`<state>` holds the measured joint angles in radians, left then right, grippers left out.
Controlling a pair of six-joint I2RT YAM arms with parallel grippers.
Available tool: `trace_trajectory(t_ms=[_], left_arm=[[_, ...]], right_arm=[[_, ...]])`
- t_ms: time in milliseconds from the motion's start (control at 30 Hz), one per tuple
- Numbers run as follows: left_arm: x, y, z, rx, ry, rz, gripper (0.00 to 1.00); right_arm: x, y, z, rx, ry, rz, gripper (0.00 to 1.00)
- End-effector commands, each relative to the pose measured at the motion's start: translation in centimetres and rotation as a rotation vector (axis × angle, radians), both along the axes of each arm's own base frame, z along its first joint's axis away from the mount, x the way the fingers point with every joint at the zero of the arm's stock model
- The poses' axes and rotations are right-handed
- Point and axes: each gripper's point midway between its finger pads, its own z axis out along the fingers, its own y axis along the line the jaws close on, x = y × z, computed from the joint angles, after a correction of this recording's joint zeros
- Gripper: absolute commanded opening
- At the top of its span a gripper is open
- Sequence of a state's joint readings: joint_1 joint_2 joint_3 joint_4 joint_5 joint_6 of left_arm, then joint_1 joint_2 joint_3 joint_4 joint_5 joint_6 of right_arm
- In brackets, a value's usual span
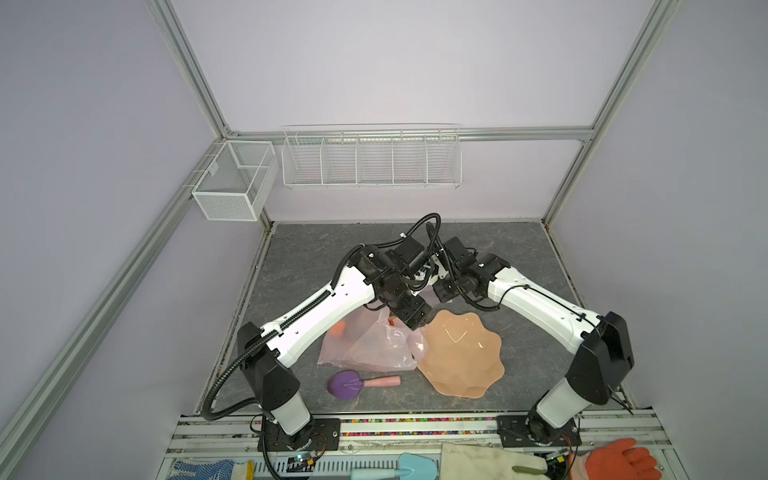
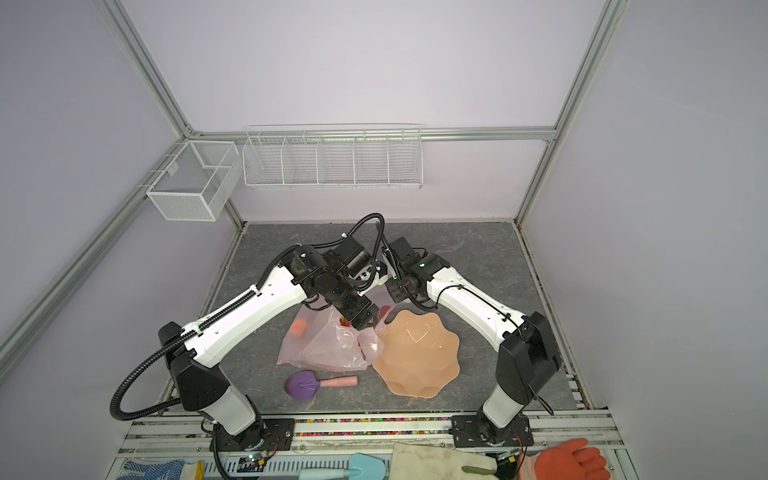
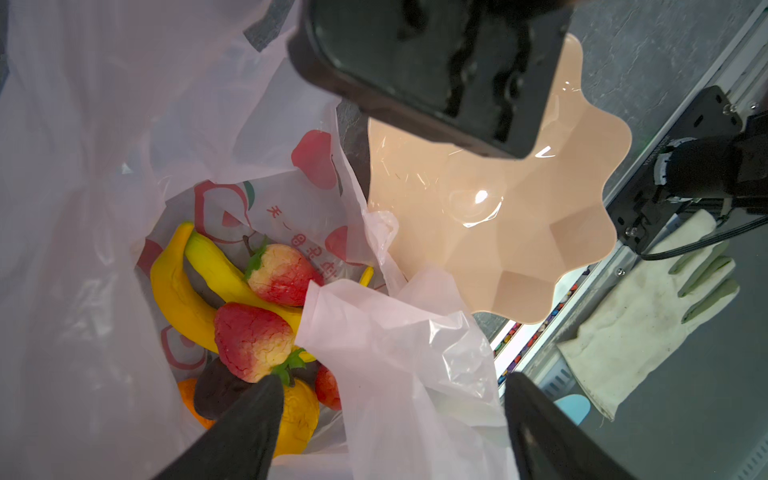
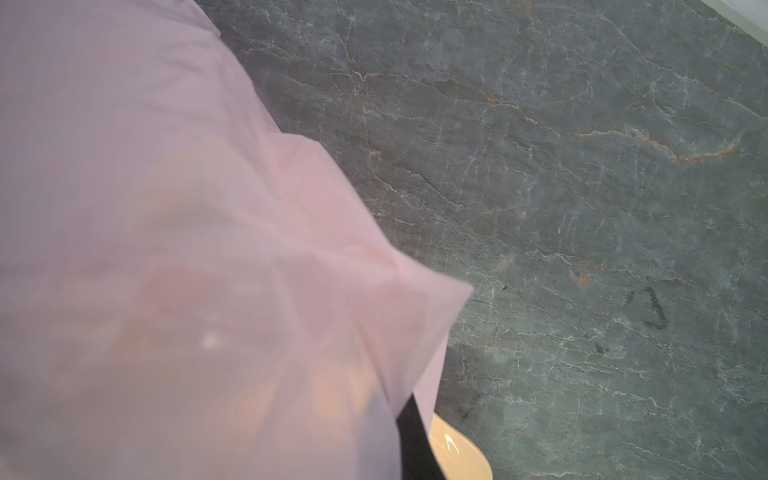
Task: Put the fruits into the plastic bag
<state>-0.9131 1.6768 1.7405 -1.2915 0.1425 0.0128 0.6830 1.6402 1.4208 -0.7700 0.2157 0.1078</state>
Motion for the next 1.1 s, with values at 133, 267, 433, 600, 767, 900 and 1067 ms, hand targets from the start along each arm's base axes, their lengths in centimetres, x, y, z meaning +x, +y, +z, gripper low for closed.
trace_trajectory(t_ms=[133, 267, 433, 600, 767, 900, 1067], left_arm=[[-1.7, 1.6, -3.2, 0.187, 0.056, -0.044, 0.83], [-2.1, 1.9, -3.3, 0.205, 0.062, -0.028, 0.82], [-2.6, 1.0, -1.6, 0.083, 0.058, 0.013, 0.83], [-2.5, 0.3, 2.1, -0.052, 0.021, 0.073, 0.82], [-2.9, -1.3, 8.6, -0.310, -0.015, 0.120, 0.82], [-3.5, -1.7, 13.5, -0.493, -0.057, 0.117, 0.82], [-4.1, -1.1, 16.7, -0.639, -0.126, 0.107, 0.83]], right_arm=[[-0.6, -0.6, 0.5, 0.009, 0.001, -0.013, 0.06], [-0.5, -1.0, 0.7, 0.010, 0.002, -0.028, 0.06], [-0.5, -1.3, 1.2, 0.044, 0.009, -0.040, 0.06], [-1.1, -1.2, 1.8, 0.148, 0.050, -0.031, 0.06], [-2.0, -1.1, 3.0, 0.232, 0.074, -0.015, 0.06], [-2.6, -0.9, 4.4, 0.310, 0.082, 0.003, 0.06], [-3.3, -0.7, 5.6, 0.365, 0.107, 0.046, 0.06]])
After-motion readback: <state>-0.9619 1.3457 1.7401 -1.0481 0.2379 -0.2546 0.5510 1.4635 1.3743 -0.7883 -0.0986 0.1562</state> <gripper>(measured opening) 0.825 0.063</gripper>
